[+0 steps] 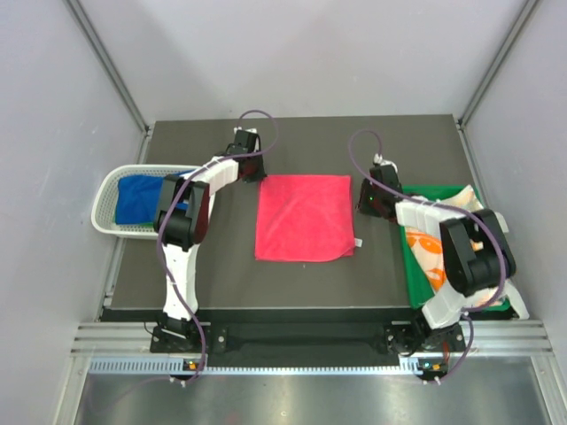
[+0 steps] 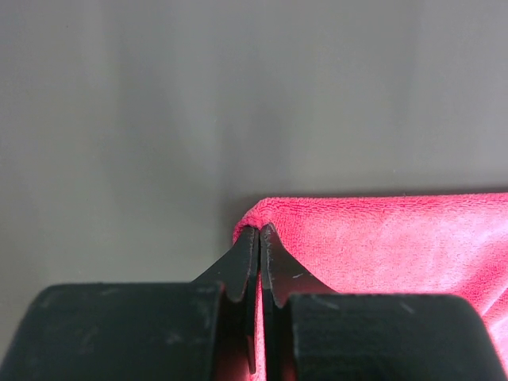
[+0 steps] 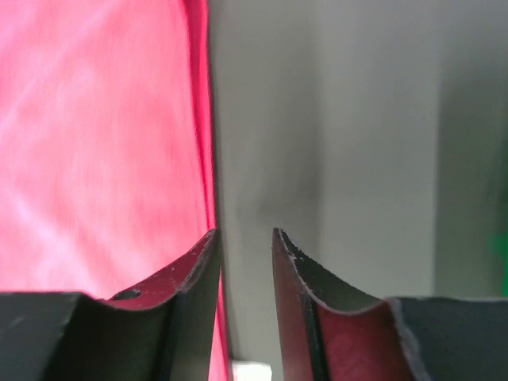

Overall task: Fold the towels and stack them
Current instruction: Fold the towel

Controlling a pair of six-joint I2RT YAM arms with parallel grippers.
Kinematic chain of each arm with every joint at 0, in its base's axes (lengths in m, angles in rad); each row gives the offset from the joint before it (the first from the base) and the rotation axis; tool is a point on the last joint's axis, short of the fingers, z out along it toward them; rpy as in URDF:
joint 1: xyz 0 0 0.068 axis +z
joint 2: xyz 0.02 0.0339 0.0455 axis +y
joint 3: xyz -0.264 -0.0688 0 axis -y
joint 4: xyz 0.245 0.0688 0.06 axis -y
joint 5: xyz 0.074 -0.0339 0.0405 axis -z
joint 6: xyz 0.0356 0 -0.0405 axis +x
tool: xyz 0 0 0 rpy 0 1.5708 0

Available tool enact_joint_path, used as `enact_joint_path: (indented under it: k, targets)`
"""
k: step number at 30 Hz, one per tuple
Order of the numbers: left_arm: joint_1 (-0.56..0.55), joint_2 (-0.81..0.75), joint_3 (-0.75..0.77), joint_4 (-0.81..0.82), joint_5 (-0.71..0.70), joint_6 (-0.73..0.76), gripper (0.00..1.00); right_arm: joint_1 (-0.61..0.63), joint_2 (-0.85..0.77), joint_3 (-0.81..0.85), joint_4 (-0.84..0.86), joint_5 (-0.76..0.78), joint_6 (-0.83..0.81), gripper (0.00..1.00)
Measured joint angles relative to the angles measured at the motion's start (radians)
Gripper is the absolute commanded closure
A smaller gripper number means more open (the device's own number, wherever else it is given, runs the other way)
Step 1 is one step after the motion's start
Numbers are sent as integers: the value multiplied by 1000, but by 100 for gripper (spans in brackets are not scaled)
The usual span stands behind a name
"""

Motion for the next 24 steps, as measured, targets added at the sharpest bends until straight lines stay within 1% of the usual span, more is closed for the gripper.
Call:
enact_joint_path:
  k: [5,6,8,9,13,16,24]
  targets:
    - [0,2,0,5,-1,0,100,67,-195,-200,3,4,43,59]
    - [0,2,0,6,-1,0,100,84,-233,-232,-5,7,56,56]
    - [0,3,0,10,0,-1,100,118,-307,-280,-17,16,80,53]
    - [0,3,0,11,-1,-2,100,132,-342,-298,-26,19,91,48]
    - [0,6,0,24,-1,-11,100,189,-471,-341,-55,40,144,46]
    - [0,9,0,35,-1,-15,100,220,-504,-344,-61,50,180,46]
    - [0,16,0,56,0,-20,100,276,-505,-394,-90,80,267,48]
